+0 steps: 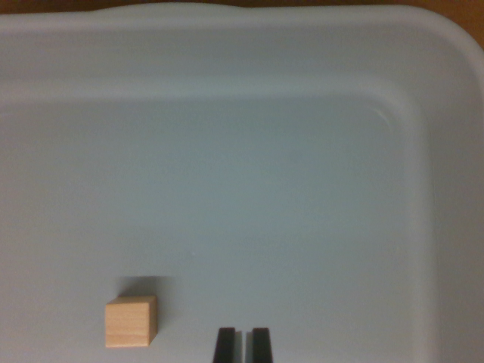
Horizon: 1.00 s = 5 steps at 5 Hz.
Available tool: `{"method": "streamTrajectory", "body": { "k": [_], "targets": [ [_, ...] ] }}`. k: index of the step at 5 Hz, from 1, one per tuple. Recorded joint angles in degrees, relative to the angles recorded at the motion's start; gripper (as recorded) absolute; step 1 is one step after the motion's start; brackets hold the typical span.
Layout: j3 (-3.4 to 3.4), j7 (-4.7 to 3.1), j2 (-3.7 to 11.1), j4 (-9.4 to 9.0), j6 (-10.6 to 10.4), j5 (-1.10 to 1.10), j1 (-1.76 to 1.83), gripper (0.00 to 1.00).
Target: Push wooden cube
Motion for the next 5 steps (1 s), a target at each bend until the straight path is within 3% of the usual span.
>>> {"method": "streamTrajectory", "body": {
  "k": [5],
  "targets": [
    [0.16, 0.21, 0.02, -1.04, -0.95, 0.04, 0.13, 0.0]
  ]
}}
